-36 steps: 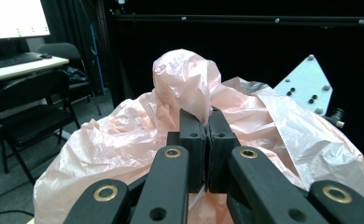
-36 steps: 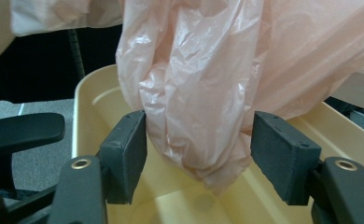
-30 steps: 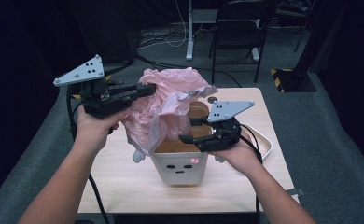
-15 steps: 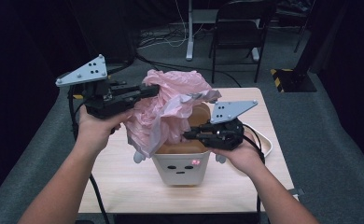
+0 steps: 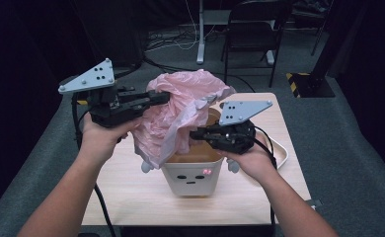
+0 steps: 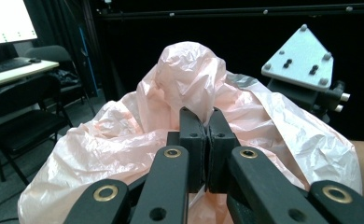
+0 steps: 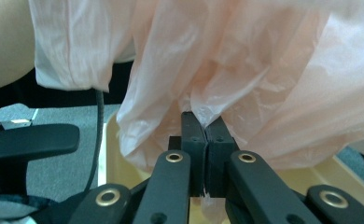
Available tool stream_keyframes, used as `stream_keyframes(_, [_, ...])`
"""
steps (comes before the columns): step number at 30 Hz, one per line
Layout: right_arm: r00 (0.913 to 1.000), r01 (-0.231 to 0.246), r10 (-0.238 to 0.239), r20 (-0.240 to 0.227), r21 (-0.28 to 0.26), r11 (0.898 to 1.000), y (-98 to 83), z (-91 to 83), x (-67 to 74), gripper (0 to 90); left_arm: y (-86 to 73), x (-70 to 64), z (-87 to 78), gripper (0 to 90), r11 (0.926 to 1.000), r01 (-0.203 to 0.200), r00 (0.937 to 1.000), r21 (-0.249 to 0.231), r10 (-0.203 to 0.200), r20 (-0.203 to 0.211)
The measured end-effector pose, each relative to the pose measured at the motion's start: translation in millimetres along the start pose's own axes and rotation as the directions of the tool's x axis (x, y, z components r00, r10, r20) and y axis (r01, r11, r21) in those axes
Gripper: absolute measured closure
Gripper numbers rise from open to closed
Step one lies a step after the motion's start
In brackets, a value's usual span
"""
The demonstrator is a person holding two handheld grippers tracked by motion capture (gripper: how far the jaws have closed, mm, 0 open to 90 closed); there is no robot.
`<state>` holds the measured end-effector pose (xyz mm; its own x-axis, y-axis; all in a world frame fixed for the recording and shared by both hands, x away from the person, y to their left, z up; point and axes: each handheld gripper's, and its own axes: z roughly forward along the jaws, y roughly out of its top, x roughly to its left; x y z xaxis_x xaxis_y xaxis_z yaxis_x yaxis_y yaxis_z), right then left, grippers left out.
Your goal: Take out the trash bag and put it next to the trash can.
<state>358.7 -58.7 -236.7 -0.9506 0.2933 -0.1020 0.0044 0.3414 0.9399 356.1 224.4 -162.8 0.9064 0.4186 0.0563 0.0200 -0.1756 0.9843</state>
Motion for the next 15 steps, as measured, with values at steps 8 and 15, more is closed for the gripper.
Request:
stream_keyframes(8, [0.9996, 0.028, -0.028, 0.006, -0.027, 0.999, 17.6, 3.4, 4.3, 89.1, 5.1, -0.5, -8.3, 88.0, 0.9999, -0.014, 0.9997, -0.002, 0.014, -0.02])
stream_keyframes(15, [0.9993, 0.037, -0.037, -0.001, -0.049, 0.998, 27.8, 8.0, 6.0, 89.1, 11.9, 0.7, -20.9, 87.9, 0.9997, -0.026, 0.9986, -0.004, 0.026, -0.047])
